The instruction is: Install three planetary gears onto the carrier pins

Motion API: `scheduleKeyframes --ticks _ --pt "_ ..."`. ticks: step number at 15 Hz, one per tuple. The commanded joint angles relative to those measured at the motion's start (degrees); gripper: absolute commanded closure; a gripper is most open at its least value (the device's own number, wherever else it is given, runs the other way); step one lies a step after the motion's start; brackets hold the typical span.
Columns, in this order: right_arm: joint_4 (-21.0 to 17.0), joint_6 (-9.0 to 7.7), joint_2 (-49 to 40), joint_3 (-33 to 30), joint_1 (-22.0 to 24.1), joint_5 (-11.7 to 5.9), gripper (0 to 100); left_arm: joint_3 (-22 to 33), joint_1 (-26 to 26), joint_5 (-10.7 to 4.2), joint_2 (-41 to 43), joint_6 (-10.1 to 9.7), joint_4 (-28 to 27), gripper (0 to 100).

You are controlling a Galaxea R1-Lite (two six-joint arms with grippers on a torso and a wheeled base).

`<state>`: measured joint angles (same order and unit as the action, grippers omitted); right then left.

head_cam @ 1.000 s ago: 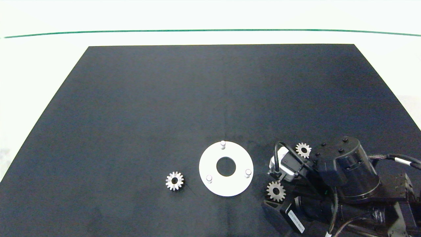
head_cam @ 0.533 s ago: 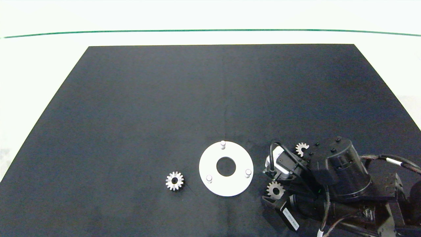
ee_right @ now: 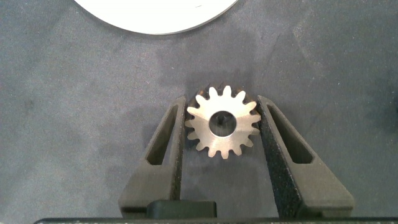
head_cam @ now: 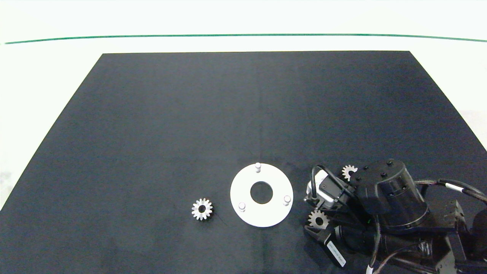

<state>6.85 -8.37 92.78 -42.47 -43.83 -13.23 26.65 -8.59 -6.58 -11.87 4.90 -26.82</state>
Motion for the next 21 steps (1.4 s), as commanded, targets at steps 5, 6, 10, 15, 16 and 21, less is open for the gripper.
scheduleKeyframes --ticks 5,6,10,15,16,21 --pt "0.00 -0.15 -0.32 0.02 -0.03 -0.22 78 -0.02 0.07 -0.01 -0.08 0.02 -0.08 0" --pt "-0.08 -0.15 -0.50 0.02 -0.03 -0.22 80 -0.02 0.07 -0.10 0.01 0.02 -0.08 0" --pt "-0.26 -0.15 -0.67 0.11 -0.03 -0.13 87 -0.02 0.07 -0.10 0.10 0.02 -0.16 0" --pt "0.00 -0.33 -0.94 -0.24 -0.12 -0.31 93 -0.02 0.07 -0.10 -0.08 0.11 -0.16 0" --pt "-0.61 -0.50 -1.64 -1.56 -0.12 -0.31 93 -0.02 0.07 -0.10 -0.08 0.11 -0.16 0" --pt "-12.04 -0.59 -2.78 -12.37 -2.32 -0.40 93 -0.02 0.16 -0.01 -0.08 0.11 -0.16 0"
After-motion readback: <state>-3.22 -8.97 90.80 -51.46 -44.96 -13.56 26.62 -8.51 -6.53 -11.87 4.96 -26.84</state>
